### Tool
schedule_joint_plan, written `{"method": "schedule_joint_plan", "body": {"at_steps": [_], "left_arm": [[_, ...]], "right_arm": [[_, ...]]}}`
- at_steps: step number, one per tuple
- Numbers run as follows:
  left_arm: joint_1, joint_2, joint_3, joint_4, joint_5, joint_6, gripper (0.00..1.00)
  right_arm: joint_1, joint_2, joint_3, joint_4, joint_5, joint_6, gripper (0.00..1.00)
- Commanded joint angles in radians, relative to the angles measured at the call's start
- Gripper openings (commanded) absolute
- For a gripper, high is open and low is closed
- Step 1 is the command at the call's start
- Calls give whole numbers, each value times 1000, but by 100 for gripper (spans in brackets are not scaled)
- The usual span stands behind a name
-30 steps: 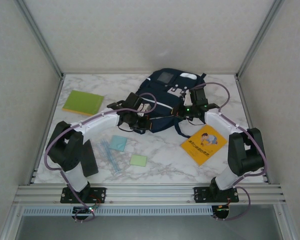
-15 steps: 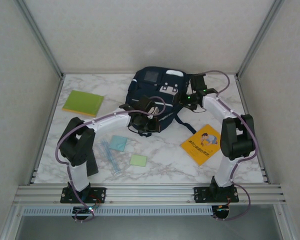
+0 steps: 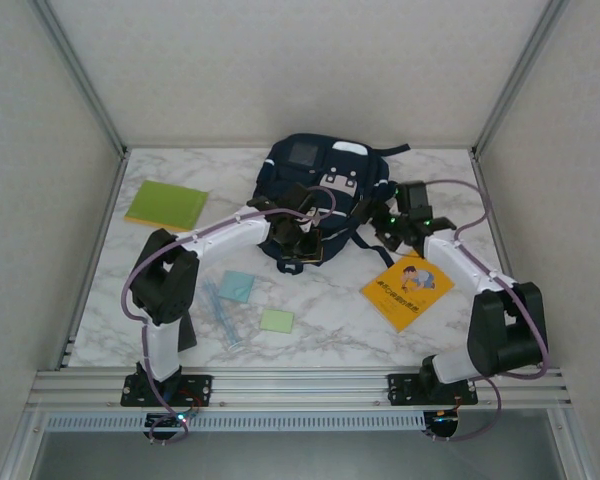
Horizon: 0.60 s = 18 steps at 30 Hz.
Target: Pack books, pencil case, and school supplies into a backpack
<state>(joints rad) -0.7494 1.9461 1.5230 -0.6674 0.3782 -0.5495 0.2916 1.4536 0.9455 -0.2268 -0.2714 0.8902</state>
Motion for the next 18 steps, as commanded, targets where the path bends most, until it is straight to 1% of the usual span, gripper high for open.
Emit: {"method": "schedule_joint_plan", "body": {"at_steps": [1, 5, 6, 8, 9, 11, 12, 13, 16, 18], "left_arm": [[-11, 0, 50, -123, -23, 25, 0], [-20, -3, 68, -177, -60, 32, 0], [-24, -1, 73, -189, -67, 33, 0], [-25, 1, 75, -204, -82, 36, 0], [-25, 1, 74, -210, -91, 37, 0], [-25, 2, 83, -229, -120, 45, 0], [-24, 3, 91, -250, -141, 57, 0], [-20, 6, 106, -284, -169, 75, 0], [11, 16, 147, -422, -270, 150, 0], [48, 8, 139, -480, -270, 186, 0]], "right_arm": [[52, 41, -66, 248, -42, 196, 83], [101, 143, -89, 417, -42, 287, 81], [113, 172, -88, 452, -39, 307, 79], [133, 225, -86, 504, -34, 329, 70], [143, 251, -81, 515, -22, 332, 57], [146, 278, -85, 518, 14, 327, 28], [145, 283, -89, 506, 43, 314, 8], [143, 281, -90, 482, 78, 289, 0], [143, 263, -59, 369, 160, 190, 0], [142, 254, -55, 346, 191, 151, 0]]}}
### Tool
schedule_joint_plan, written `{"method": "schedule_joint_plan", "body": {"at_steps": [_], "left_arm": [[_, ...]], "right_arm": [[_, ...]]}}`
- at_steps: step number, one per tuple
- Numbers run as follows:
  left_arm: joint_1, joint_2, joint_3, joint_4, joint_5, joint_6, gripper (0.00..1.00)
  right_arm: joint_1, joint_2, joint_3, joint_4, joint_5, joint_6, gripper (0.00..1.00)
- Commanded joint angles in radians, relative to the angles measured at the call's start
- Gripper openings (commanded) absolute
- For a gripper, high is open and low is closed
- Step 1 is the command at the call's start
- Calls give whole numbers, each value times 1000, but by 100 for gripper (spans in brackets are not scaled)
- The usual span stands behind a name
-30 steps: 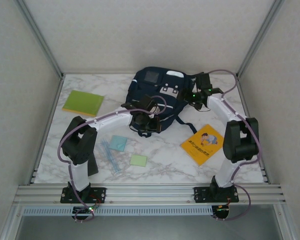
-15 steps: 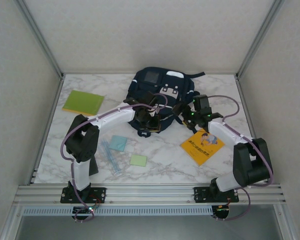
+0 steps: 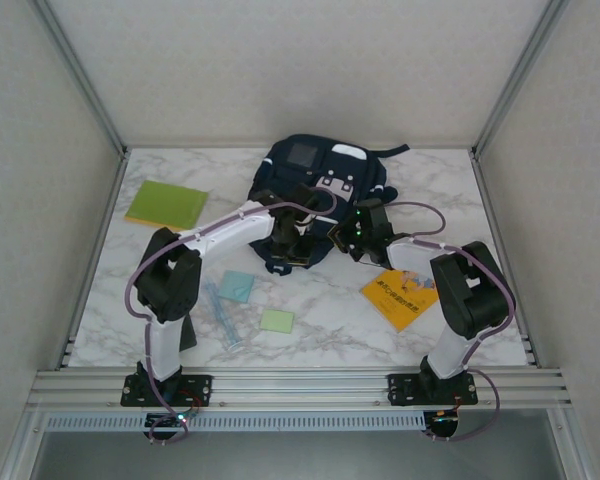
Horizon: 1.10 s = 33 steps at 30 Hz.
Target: Pack books, pencil case, and school supplies into a backpack
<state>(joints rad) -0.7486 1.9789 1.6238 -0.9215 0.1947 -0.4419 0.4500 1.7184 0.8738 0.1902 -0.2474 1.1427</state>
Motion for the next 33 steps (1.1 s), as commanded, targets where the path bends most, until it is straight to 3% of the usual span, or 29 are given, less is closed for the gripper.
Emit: {"method": "schedule_joint_plan", "body": {"at_steps": [1, 6, 10, 17, 21, 29, 30, 31, 33], "left_arm": [[71, -35, 24, -243, -72, 92, 0], [151, -65, -41, -306, -79, 148, 0], [199, -72, -84, -281, -11, 163, 0], [315, -102, -130, -228, -30, 186, 0], [285, -142, -140, -166, 68, 148, 0], [106, -70, -69, 6, 224, 29, 0], [94, -48, -40, 21, 232, 18, 0], [87, -26, -13, 34, 237, 8, 0], [70, 17, 56, 60, 250, -14, 0]], "right_arm": [[-15, -15, 20, -87, 183, -124, 0], [-16, -22, 48, -130, 243, -222, 0], [-15, -20, 93, -170, 292, -316, 0], [-66, -40, 163, -250, 375, -458, 0], [-132, 10, 259, -282, 368, -524, 0], [-178, 137, 526, -438, 294, -550, 0], [-180, 131, 540, -458, 284, -544, 2], [-181, 120, 542, -474, 279, -540, 11], [-184, 77, 531, -510, 272, -529, 39]]}}
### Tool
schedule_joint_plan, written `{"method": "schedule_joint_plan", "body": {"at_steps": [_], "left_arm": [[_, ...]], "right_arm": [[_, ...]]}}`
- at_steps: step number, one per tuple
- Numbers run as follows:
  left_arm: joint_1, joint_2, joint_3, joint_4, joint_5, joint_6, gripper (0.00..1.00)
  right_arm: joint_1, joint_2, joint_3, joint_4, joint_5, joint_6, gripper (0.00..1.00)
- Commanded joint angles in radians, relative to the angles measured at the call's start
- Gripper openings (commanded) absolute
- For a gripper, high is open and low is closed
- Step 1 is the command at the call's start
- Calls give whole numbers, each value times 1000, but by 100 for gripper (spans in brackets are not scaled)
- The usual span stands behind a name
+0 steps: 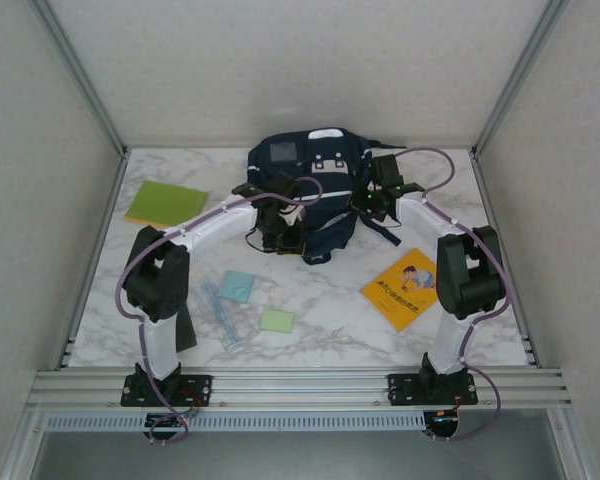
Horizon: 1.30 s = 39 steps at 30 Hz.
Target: Pack books, pencil case, and school supplies into a backpack
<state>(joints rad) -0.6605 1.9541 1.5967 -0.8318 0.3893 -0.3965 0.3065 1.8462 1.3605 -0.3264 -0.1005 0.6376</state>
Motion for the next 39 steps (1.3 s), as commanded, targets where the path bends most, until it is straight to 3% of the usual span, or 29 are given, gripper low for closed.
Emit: {"method": "schedule_joint_plan", "body": {"at_steps": [1, 3, 5, 12, 20, 21, 22, 23, 25, 26, 33, 39], "left_arm": [[-24, 57, 108, -24, 59, -69, 0], [-36, 90, 178, -24, 62, -77, 0], [-43, 114, 221, -25, 66, -82, 0], [-56, 145, 255, -31, 62, -98, 0], [-72, 118, 199, -8, 54, -129, 0], [-75, 115, 194, -5, 56, -133, 0], [-78, 113, 192, -4, 56, -133, 0], [-80, 112, 190, -4, 55, -133, 0], [-78, 105, 177, -5, 48, -131, 0], [-78, 100, 171, -13, 38, -125, 0], [7, 58, 55, -197, -48, 4, 0], [90, -19, -70, -302, -110, 75, 0]], "right_arm": [[-42, -76, 32, -13, 125, -16, 52], [-45, -143, -2, -52, 118, 5, 67], [-45, -204, -46, -74, 97, 36, 75], [-23, -314, -295, 146, -142, 295, 78], [49, -231, -409, 370, -200, 508, 82], [54, -210, -423, 402, -199, 532, 78], [56, -194, -440, 443, -197, 551, 68], [56, -178, -456, 474, -189, 570, 50], [54, -164, -476, 492, -148, 567, 5], [51, -163, -481, 488, -130, 553, 0], [42, -237, -452, 311, 44, 339, 0], [39, -266, -430, 239, 117, 214, 0]]}}
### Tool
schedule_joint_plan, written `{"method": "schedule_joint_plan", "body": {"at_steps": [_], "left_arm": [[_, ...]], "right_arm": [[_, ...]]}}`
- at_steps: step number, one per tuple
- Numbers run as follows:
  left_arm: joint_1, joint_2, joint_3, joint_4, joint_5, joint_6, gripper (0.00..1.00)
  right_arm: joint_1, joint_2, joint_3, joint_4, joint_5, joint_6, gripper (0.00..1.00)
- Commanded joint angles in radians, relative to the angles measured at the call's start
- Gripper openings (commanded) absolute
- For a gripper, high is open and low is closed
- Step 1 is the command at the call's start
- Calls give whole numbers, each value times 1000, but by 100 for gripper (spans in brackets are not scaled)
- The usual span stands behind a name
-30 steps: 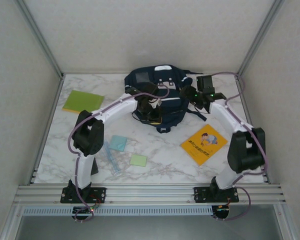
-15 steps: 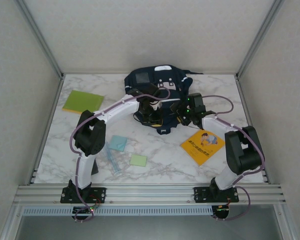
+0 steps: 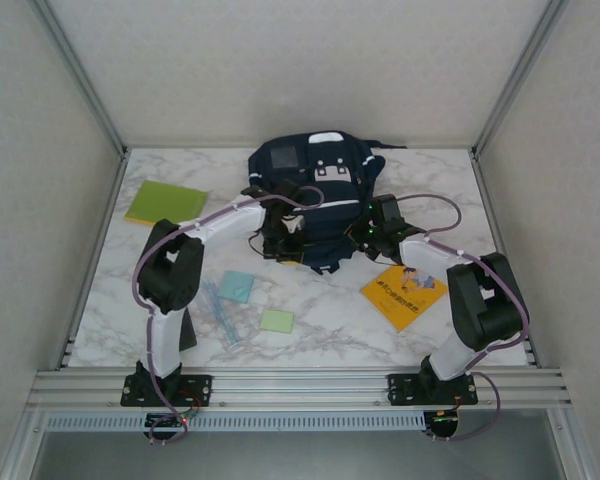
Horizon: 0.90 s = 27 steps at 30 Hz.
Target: Pack books, pencil case, and school supplies into a backpack
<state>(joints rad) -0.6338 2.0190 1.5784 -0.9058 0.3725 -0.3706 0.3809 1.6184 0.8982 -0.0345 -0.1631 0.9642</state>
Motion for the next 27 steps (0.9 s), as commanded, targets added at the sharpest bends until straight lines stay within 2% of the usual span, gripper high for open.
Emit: {"method": "schedule_joint_plan", "body": {"at_steps": [1, 9, 13, 16, 18, 20, 26, 27], "left_arm": [[80, -91, -62, -227, -108, 55, 0], [186, -29, 21, -163, -227, 78, 0], [247, 30, 74, -73, -357, 80, 0], [310, 72, 111, 27, -381, 60, 0], [332, 94, 153, 47, -349, 53, 0], [315, 95, 191, 38, -315, 57, 0], [180, 8, 119, 72, -144, -7, 0], [156, -6, 103, 84, -136, -20, 0]], "right_arm": [[-36, -38, 38, -58, 187, -129, 0], [-40, -47, 90, -103, 228, -232, 0], [-50, -46, 116, -128, 231, -267, 0], [-54, -54, 116, -128, 209, -282, 0], [-54, -54, 121, -138, 203, -291, 0], [-55, -50, 136, -157, 199, -308, 0], [-63, -18, 232, -214, 191, -344, 0], [-65, -11, 259, -235, 186, -349, 7]]}}
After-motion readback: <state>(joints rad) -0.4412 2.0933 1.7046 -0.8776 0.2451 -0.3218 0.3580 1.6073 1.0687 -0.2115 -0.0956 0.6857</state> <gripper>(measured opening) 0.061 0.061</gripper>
